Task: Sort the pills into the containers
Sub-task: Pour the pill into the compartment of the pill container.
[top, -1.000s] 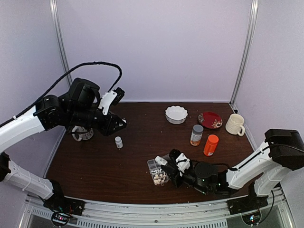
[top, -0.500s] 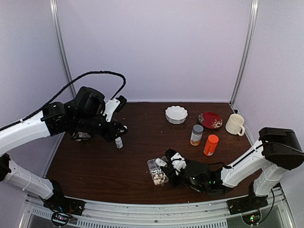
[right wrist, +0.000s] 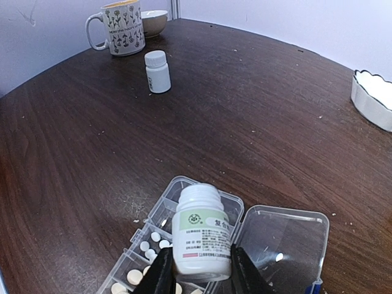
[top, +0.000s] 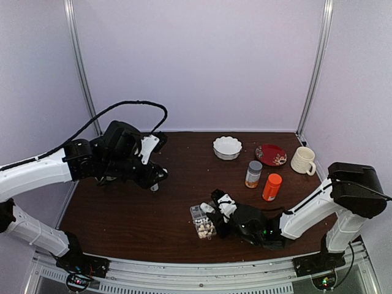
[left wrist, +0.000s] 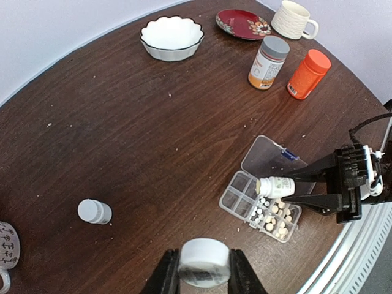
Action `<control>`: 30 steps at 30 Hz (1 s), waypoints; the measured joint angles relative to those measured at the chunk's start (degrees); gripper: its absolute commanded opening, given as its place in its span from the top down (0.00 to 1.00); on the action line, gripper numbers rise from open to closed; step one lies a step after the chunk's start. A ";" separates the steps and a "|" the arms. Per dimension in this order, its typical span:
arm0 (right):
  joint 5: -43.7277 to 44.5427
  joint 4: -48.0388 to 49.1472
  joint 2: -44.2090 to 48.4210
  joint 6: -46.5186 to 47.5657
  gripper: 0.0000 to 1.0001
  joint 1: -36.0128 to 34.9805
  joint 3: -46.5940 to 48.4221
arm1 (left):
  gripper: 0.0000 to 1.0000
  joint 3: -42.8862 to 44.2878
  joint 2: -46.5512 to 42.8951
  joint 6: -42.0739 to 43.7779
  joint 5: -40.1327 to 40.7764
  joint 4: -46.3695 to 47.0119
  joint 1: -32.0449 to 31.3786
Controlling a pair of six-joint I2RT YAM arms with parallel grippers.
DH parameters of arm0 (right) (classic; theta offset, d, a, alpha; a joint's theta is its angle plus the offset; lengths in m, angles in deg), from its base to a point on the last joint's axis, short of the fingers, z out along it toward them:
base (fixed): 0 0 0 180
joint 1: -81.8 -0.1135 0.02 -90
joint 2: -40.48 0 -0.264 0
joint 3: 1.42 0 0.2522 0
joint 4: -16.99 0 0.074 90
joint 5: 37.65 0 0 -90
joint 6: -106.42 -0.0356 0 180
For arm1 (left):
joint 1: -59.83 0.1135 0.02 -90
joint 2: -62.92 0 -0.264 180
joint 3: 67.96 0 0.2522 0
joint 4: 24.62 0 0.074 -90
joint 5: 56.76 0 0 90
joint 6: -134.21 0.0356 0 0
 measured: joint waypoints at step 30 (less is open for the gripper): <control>-2.99 -6.08 -2.19 -2.23 1.00 2.32 3.80 | 1.00 -5.84 -2.32 -4.13 3.21 6.58 0.00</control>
